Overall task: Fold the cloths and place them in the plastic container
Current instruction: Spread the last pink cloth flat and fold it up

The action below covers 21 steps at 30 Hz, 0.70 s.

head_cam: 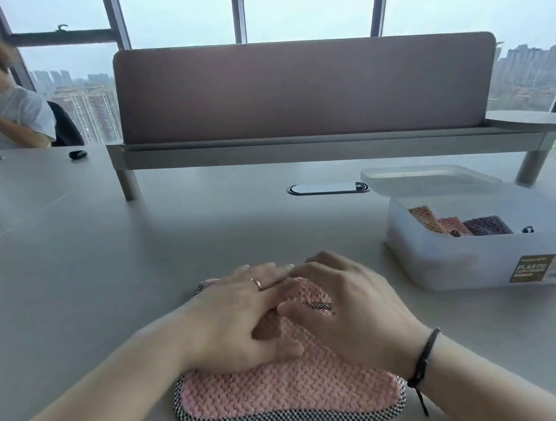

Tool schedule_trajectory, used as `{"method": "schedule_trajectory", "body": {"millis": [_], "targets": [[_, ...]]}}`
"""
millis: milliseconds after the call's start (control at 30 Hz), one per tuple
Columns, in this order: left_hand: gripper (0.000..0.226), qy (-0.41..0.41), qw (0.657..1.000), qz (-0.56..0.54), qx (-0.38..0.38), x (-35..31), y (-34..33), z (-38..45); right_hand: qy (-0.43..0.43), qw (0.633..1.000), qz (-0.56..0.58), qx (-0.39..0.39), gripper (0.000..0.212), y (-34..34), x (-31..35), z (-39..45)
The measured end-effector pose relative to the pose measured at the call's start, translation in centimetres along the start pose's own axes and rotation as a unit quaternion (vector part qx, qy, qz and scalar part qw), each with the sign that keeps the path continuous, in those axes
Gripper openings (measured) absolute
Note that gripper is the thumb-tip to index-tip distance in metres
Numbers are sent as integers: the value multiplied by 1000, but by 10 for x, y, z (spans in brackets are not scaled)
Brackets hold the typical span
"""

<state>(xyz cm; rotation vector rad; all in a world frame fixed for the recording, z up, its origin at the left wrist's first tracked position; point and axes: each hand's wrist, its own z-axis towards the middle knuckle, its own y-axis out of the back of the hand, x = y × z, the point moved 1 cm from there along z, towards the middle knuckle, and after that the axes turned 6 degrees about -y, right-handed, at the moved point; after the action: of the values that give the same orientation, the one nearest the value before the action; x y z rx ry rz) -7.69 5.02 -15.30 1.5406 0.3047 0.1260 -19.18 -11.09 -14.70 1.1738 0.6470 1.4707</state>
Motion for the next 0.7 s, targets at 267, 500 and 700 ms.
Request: {"method": "schedule_trajectory", "body": {"millis": [267,500,700], "targets": [[93,79,992,10,99,-12,-9,3,-21,964,-68,255,89,-17,-18,5],[107,99,990,24,99,11,-10,-1,-13,962,-102,253,90,-14,-33,16],[109,77,993,17,86,20,-12,4,-14,969,-80,232,91,-16,-38,15]]}}
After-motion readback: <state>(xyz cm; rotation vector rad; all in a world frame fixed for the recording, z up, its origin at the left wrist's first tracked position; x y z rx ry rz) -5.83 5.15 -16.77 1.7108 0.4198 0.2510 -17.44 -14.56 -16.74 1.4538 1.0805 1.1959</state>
